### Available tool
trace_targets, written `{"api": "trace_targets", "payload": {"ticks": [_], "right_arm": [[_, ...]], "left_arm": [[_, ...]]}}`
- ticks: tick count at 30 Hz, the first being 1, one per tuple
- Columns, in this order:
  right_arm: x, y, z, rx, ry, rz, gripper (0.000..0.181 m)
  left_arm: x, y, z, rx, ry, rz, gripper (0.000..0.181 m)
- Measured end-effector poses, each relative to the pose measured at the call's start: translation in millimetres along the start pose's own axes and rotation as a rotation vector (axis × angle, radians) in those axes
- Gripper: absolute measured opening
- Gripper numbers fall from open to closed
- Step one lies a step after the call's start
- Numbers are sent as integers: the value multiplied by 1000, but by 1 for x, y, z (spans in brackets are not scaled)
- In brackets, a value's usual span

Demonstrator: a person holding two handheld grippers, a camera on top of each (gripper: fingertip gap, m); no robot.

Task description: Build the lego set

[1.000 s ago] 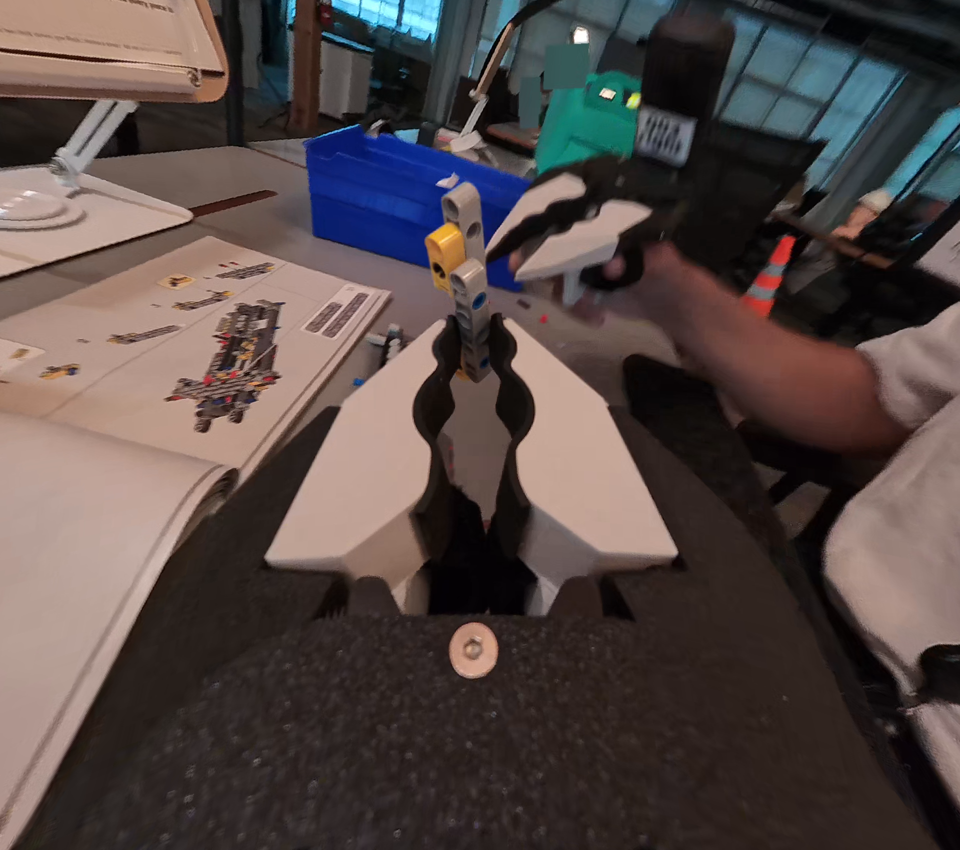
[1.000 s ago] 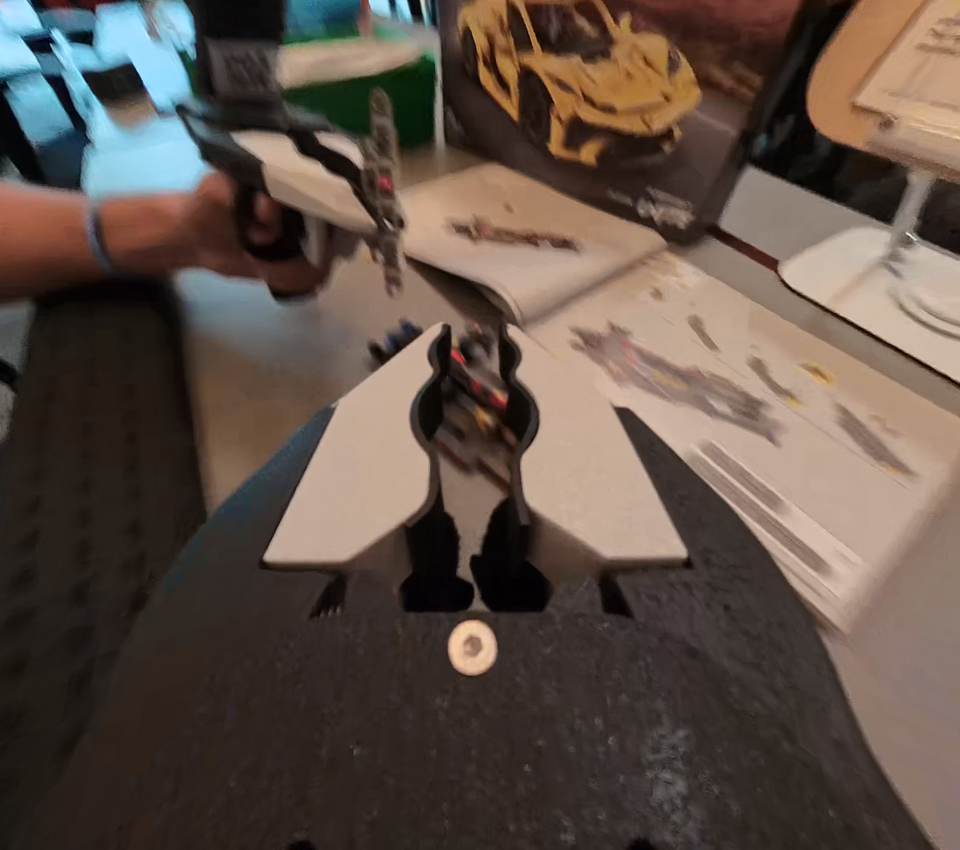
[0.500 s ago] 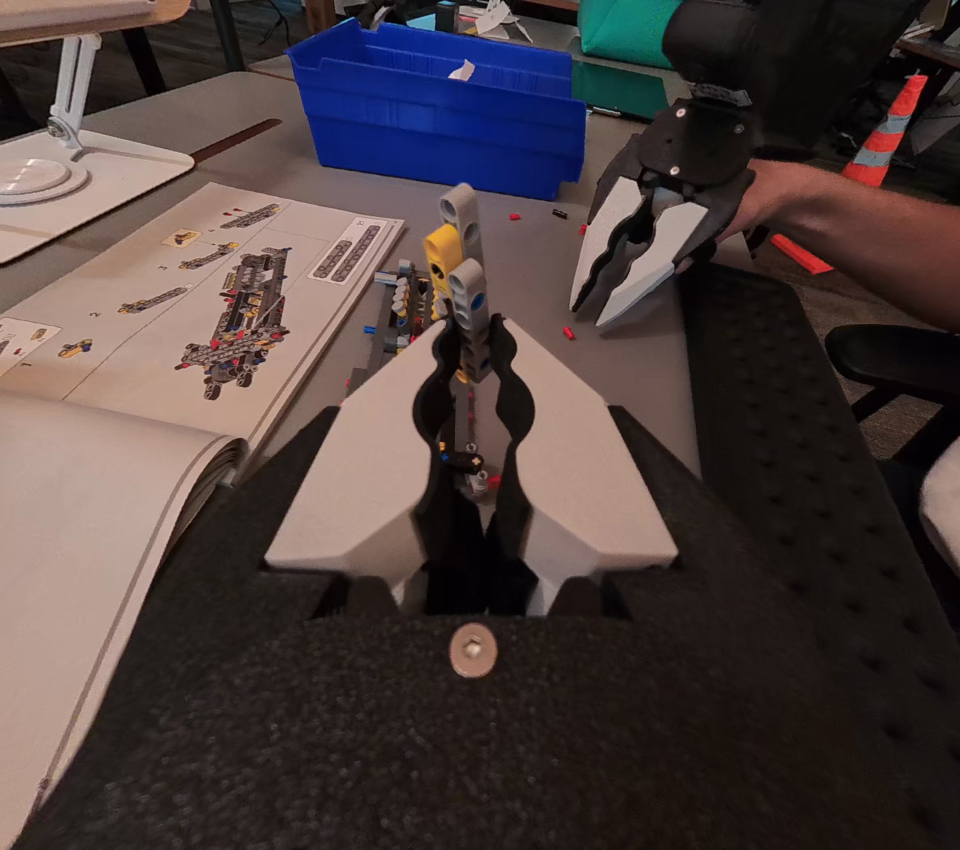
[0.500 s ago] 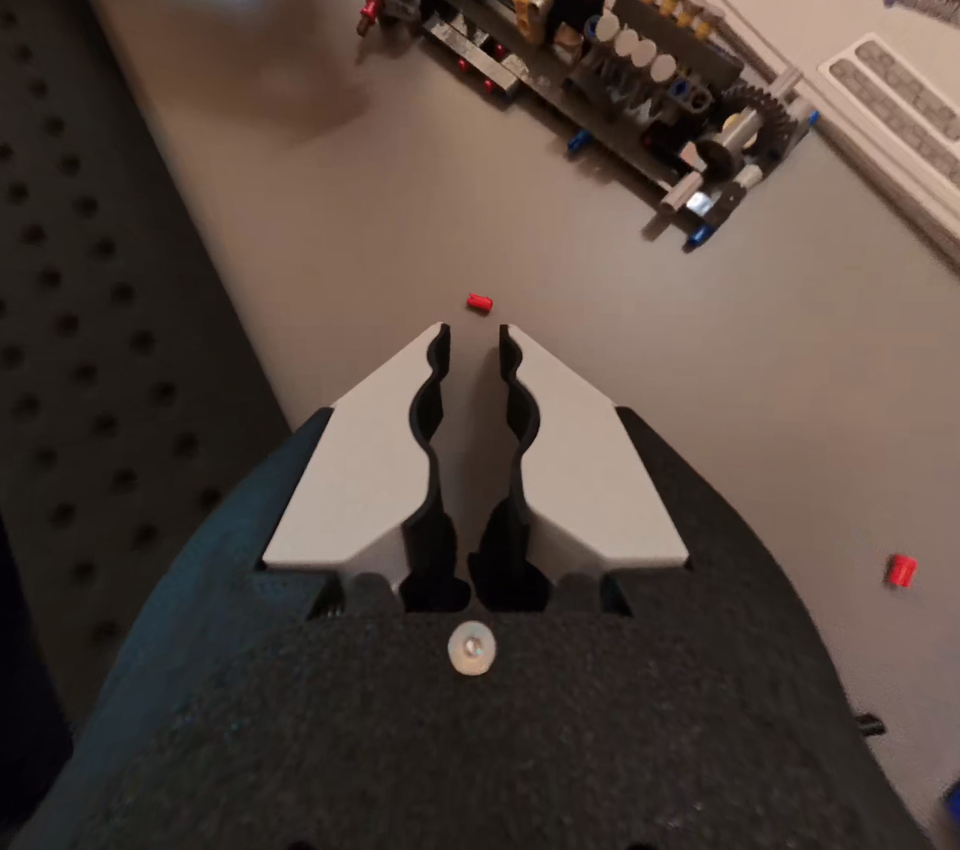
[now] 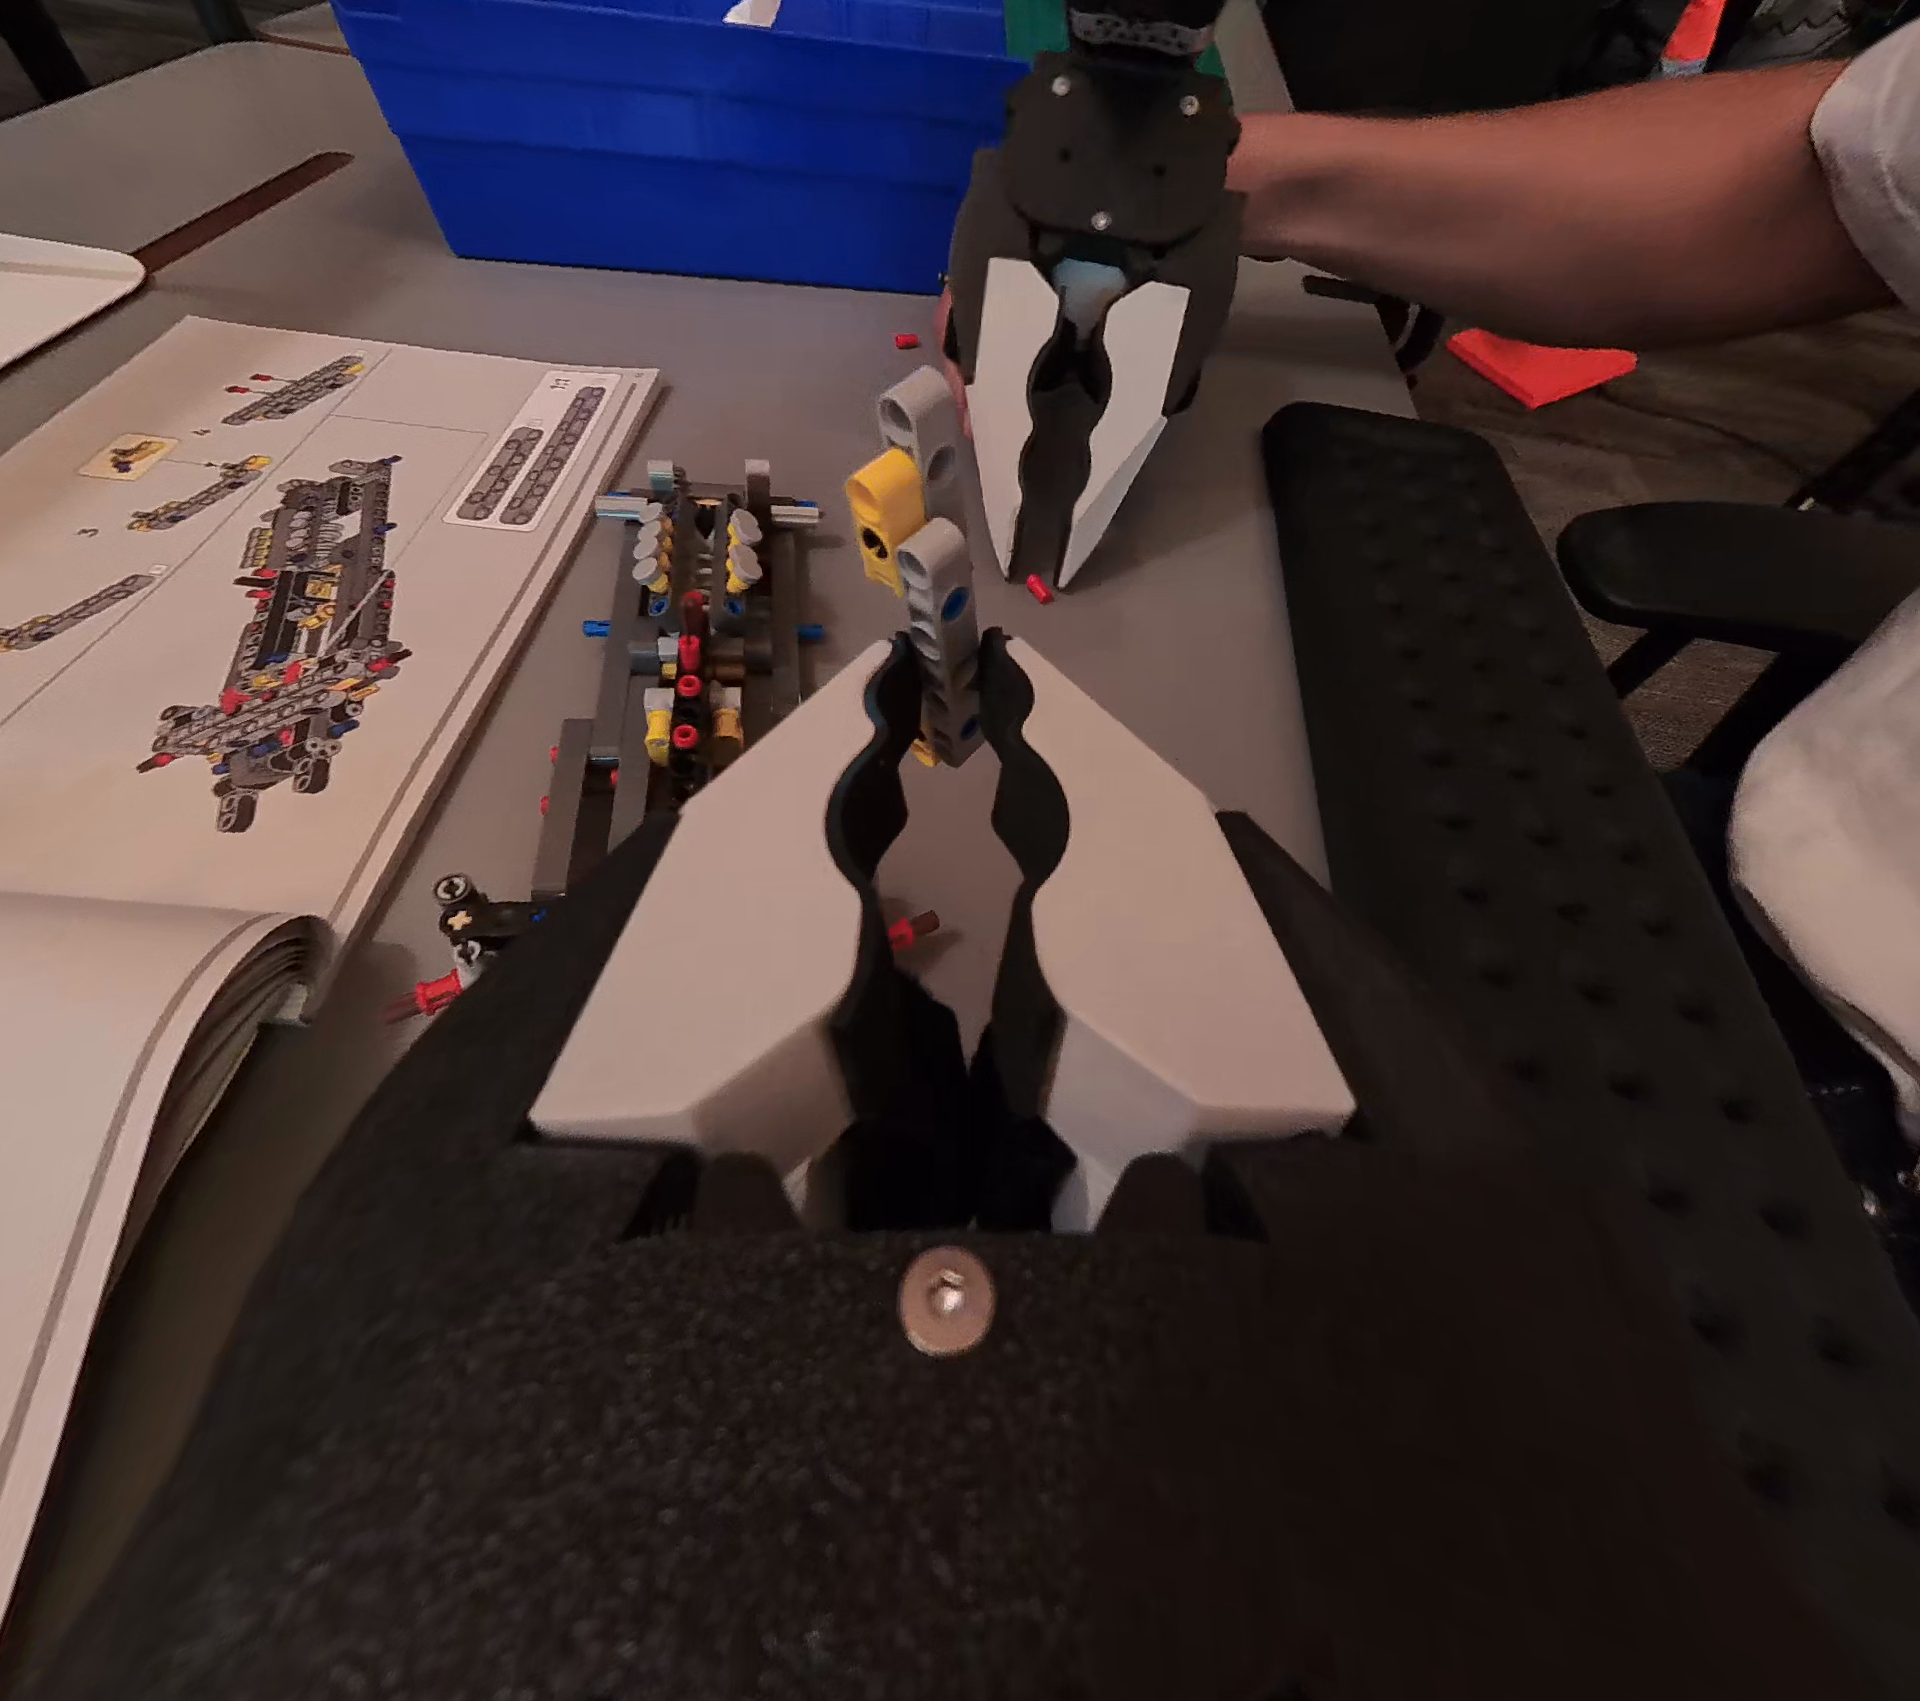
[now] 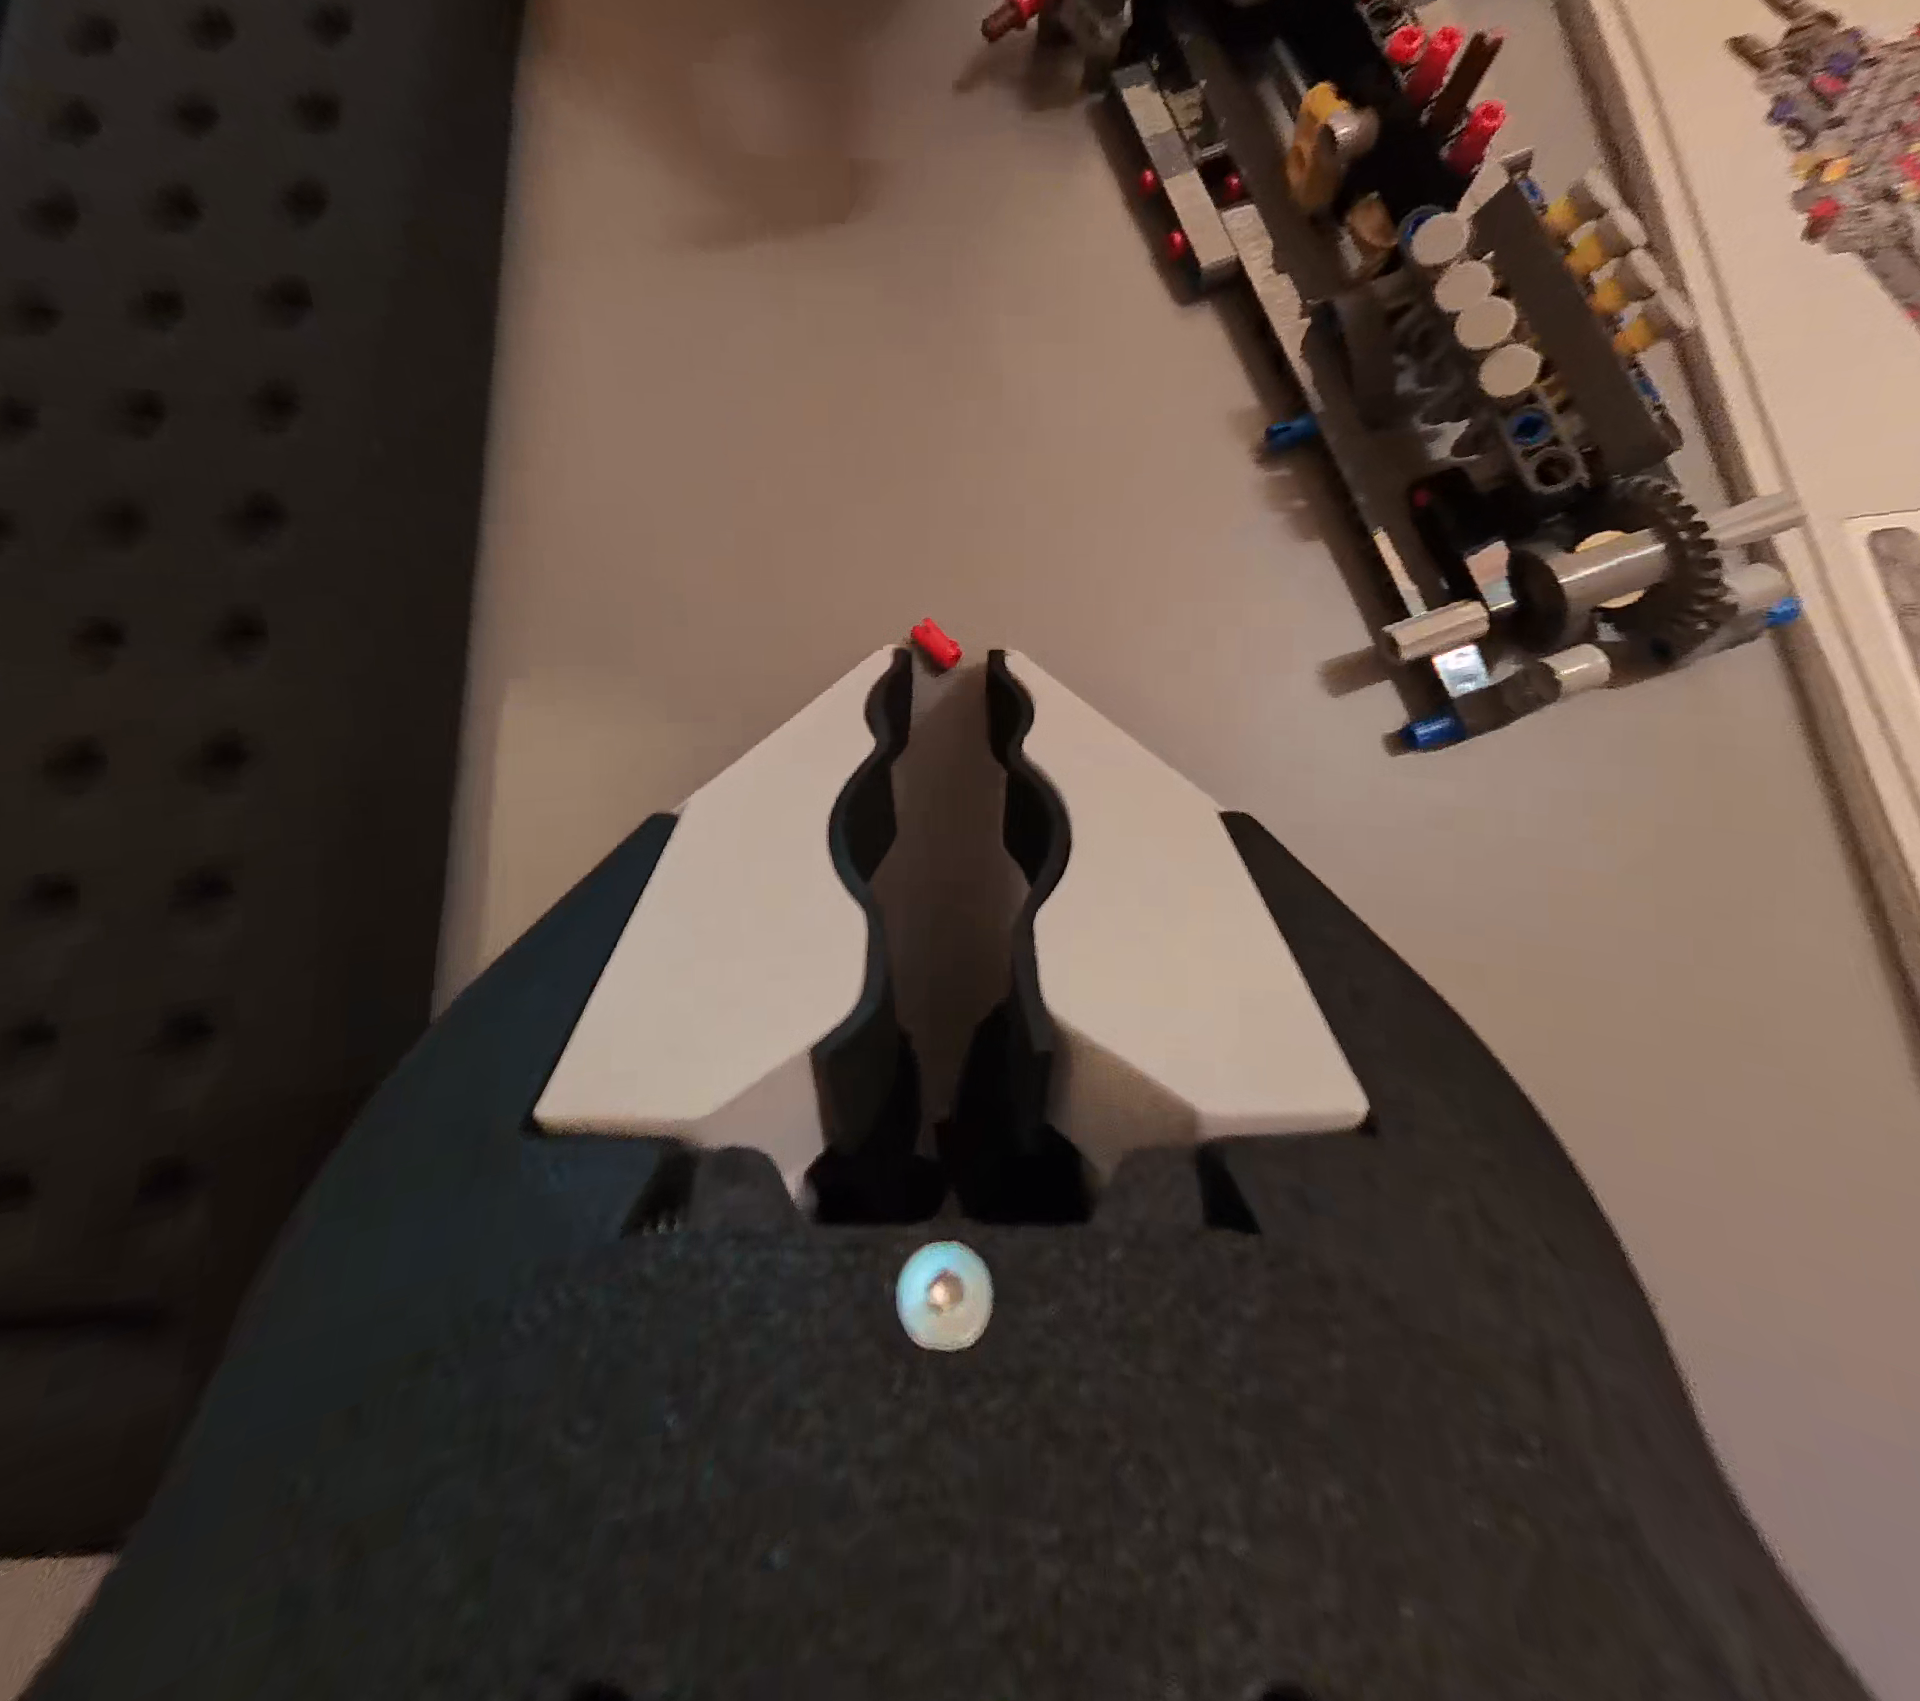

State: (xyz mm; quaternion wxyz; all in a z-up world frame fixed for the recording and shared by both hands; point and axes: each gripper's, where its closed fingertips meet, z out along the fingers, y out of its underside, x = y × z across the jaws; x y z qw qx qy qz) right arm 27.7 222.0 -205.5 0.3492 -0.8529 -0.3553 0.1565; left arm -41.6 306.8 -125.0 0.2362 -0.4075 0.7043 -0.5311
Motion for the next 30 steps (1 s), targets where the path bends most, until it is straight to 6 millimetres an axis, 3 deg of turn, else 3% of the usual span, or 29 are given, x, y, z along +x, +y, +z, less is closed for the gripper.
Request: {"api": "trace_targets", "payload": {"ticks": [5, 17, 23, 25, 30], "right_arm": [[-1, -3, 3, 31, -66, -4, 10], [-4, -2, 3, 46, -26, -77, 5], [-1, -4, 4, -1, 11, 13, 4], [7, -27, 0, 56, 91, 10, 4], [11, -131, -22, 320, 290, 36, 3]], "left_arm": [[0, 3, 1, -8, 21, -23, 9], [-1, 9, 3, -32, 27, -27, 9], [2, -3, 1, 42, 51, -63, 10], [3, -13, -2, 107, 63, -89, 10], [1, -27, -9, 191, 46, -74, 9]]}}
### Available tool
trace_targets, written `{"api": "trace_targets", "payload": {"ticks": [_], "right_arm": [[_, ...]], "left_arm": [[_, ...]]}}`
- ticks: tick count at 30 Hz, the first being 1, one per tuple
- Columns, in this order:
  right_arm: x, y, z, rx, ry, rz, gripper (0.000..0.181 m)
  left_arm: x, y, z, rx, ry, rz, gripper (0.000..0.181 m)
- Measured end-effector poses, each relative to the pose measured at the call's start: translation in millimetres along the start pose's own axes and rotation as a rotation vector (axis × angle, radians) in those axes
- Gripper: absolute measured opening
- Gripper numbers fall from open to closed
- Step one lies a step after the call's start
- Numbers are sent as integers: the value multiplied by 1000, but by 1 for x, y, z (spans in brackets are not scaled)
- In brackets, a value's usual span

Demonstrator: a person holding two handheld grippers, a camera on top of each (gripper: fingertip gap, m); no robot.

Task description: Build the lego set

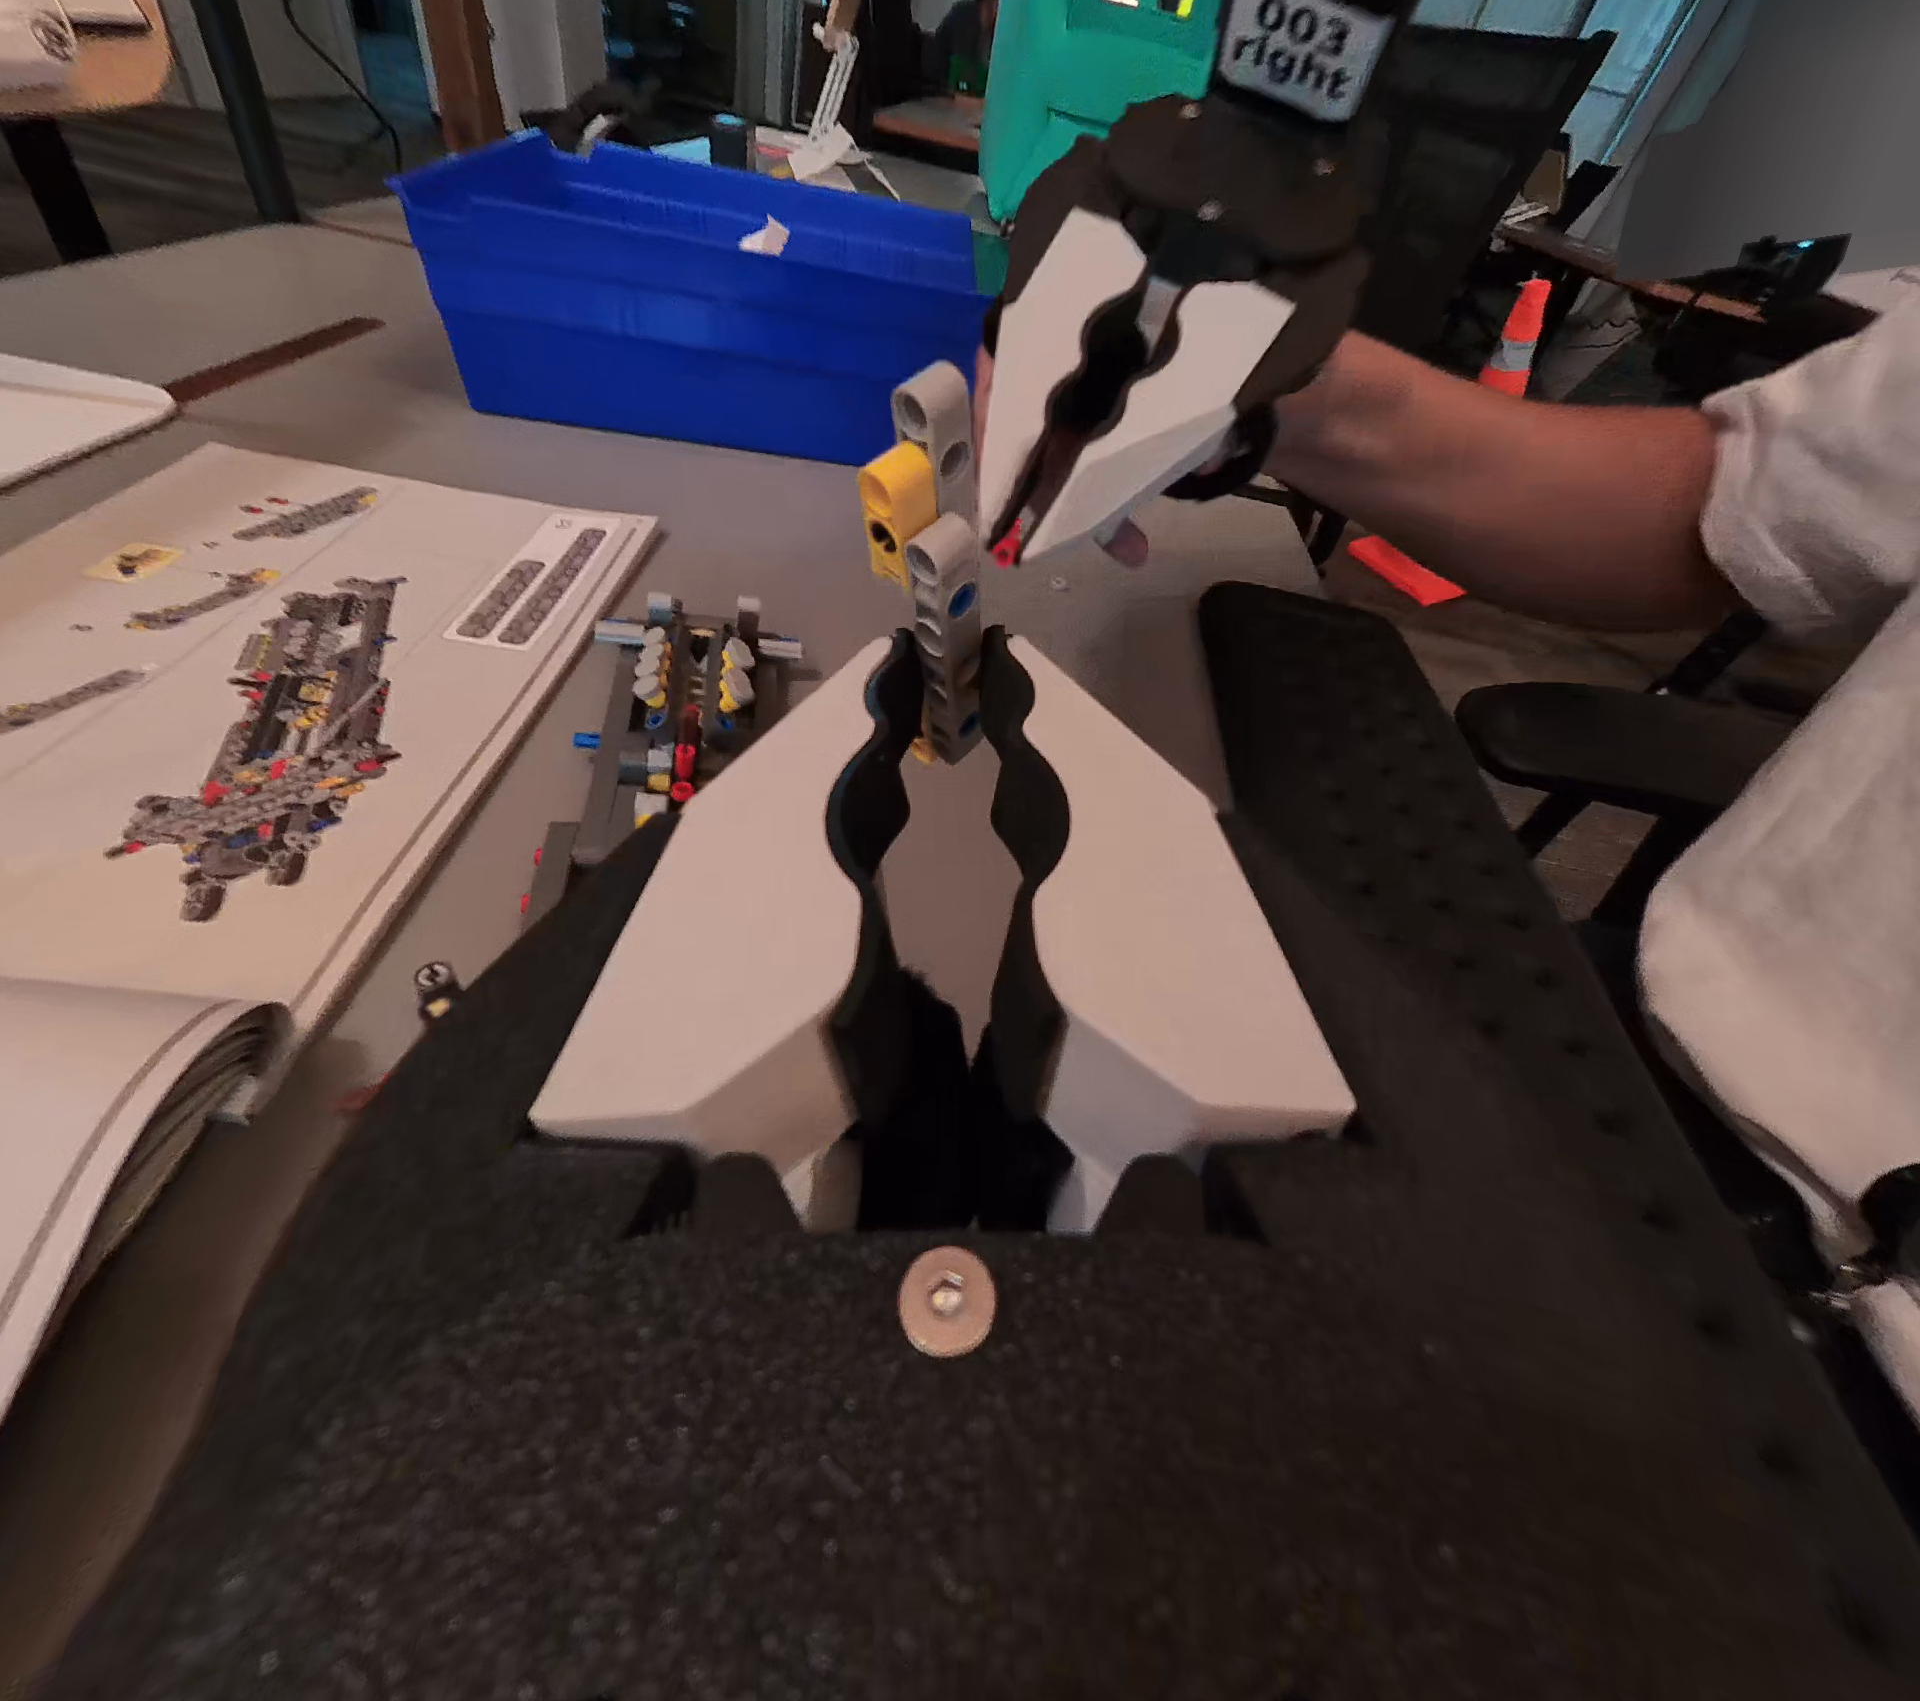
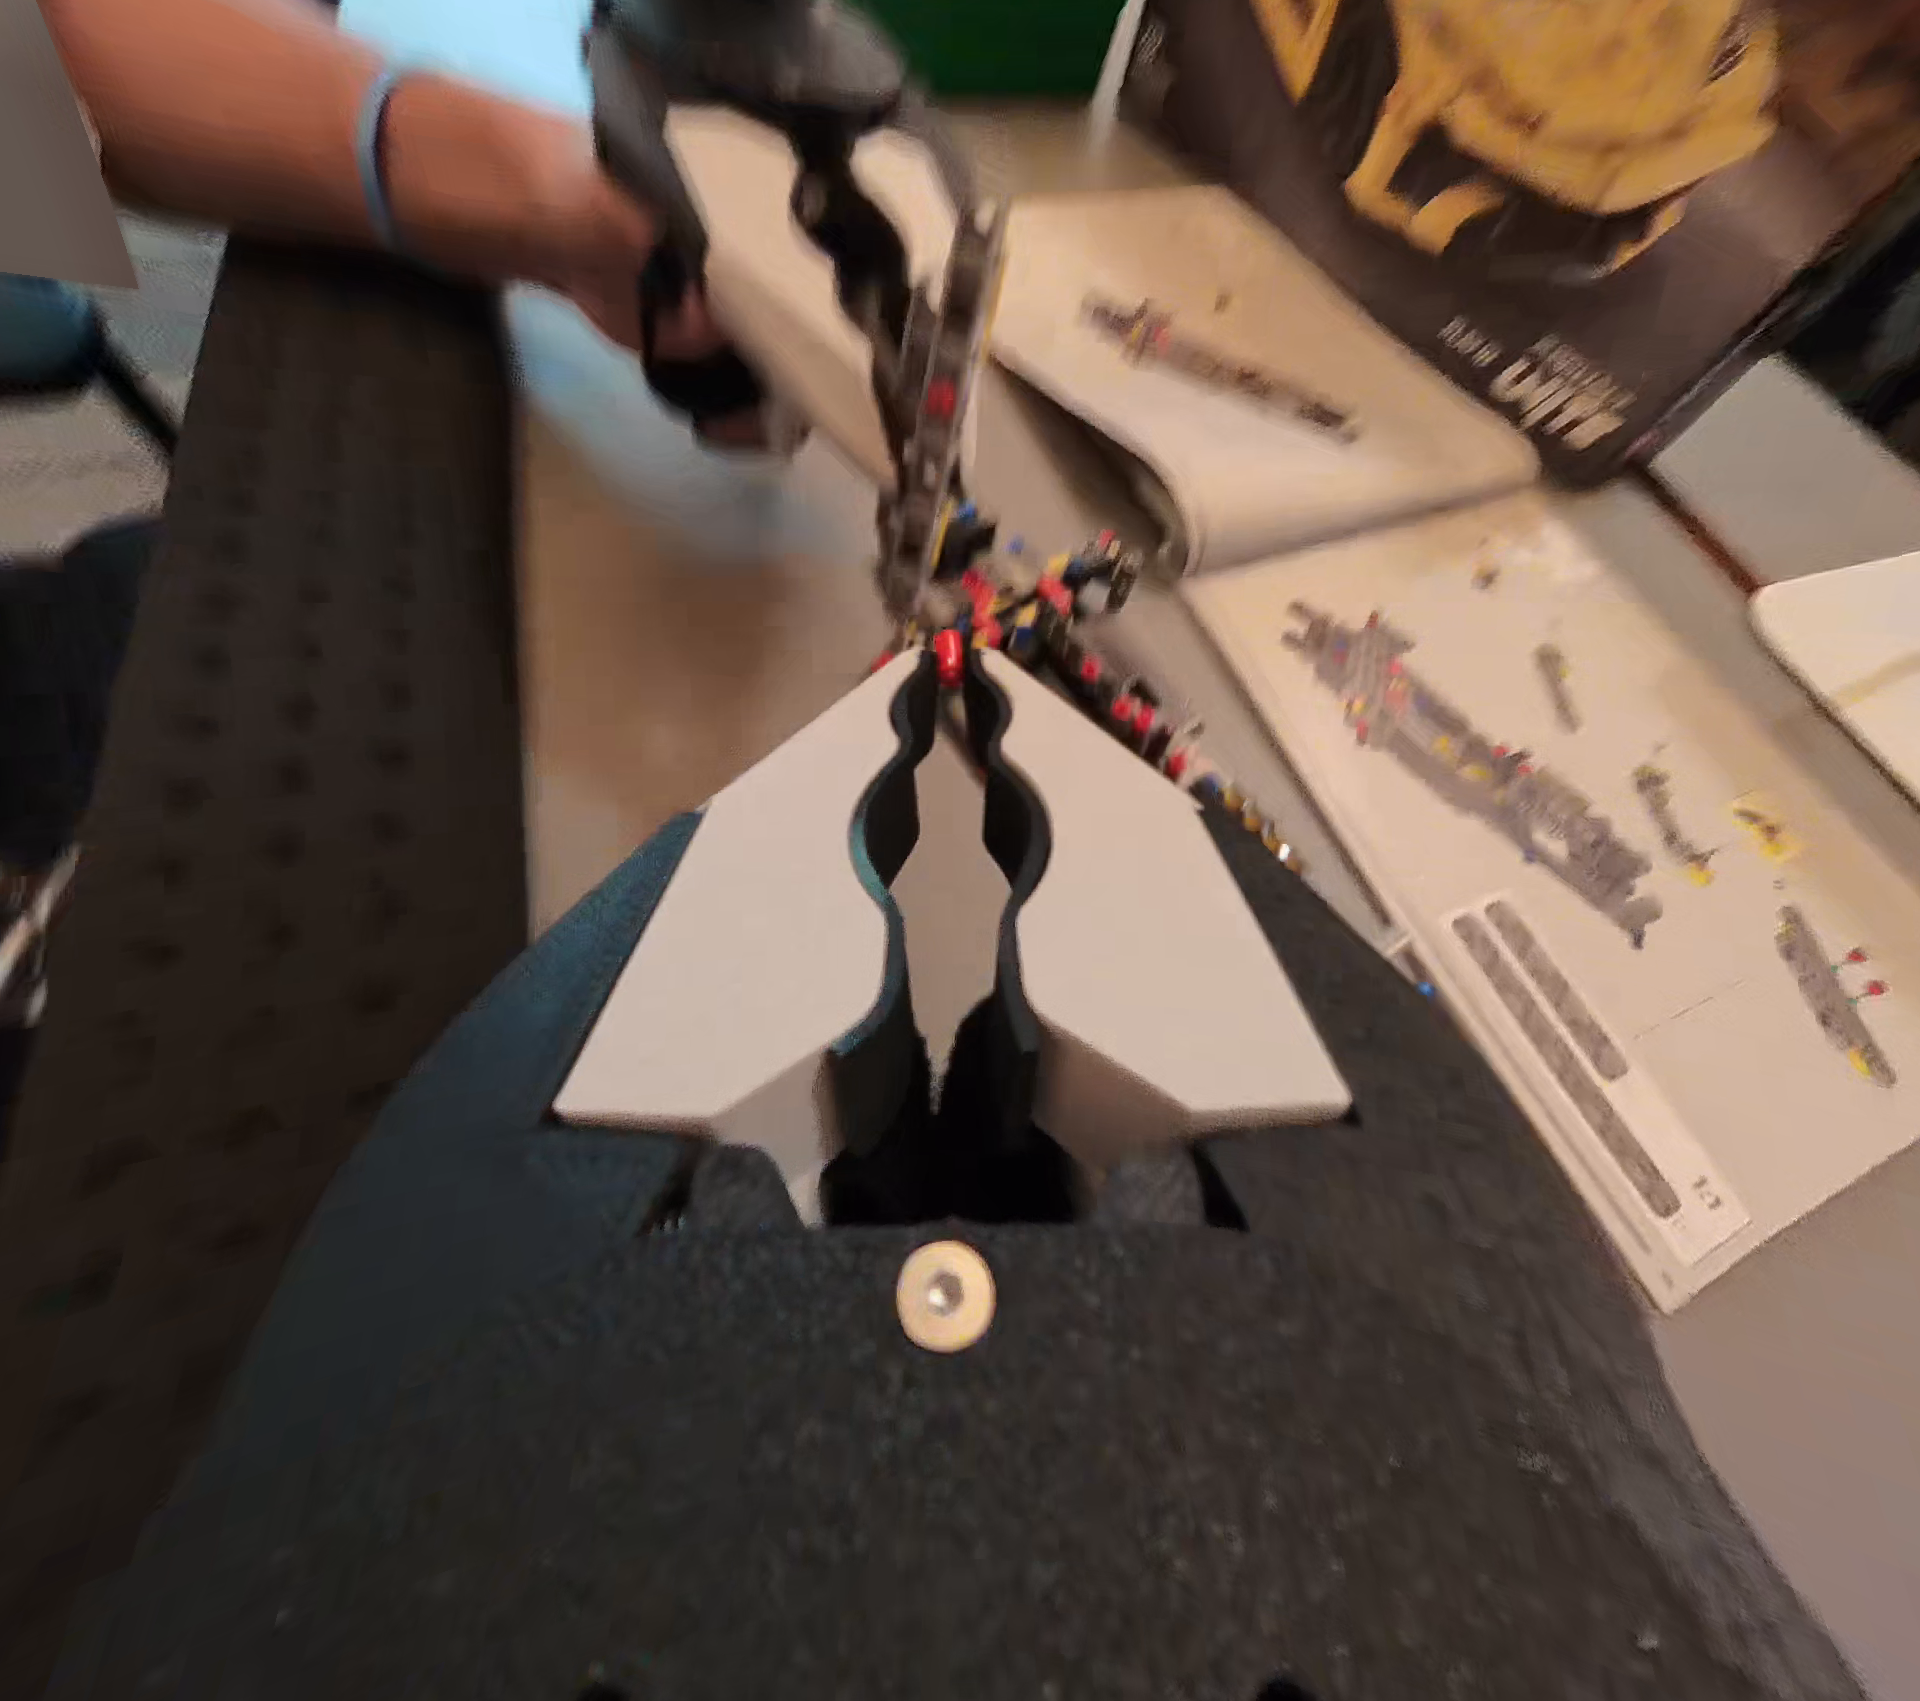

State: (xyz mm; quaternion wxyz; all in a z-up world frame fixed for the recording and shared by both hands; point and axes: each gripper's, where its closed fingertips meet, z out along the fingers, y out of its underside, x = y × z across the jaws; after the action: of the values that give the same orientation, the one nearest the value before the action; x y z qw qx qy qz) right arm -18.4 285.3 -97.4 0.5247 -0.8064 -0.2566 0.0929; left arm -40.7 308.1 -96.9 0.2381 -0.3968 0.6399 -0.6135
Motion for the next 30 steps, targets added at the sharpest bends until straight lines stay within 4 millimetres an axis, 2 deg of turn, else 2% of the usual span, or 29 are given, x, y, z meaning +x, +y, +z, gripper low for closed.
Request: {"api": "trace_targets", "payload": {"ticks": [1, 4, 8, 14, 21, 27, 30], "right_arm": [[1, -10, 4, 16, 42, 28, 3], [-5, -17, 14, -35, 116, 57, 3], [-7, -12, 19, -165, 198, 48, 4], [-7, -5, 25, -220, 192, 85, 4], [-6, -9, 28, -195, 193, 136, 4], [-1, -11, 31, -124, 175, 339, 4], [-1, -13, 31, -67, 152, 380, 3]], "left_arm": [[0, -2, -1, 7, -14, 33, 9], [-3, 1, 0, -26, -79, 156, 9], [-2, 5, 4, -66, -135, 290, 9], [1, 10, 7, -96, -156, 356, 9], [-3, 7, 5, -91, -186, 370, 9], [-9, 6, 4, -107, -269, 492, 9], [-9, 3, 4, -88, -272, 482, 8]]}}
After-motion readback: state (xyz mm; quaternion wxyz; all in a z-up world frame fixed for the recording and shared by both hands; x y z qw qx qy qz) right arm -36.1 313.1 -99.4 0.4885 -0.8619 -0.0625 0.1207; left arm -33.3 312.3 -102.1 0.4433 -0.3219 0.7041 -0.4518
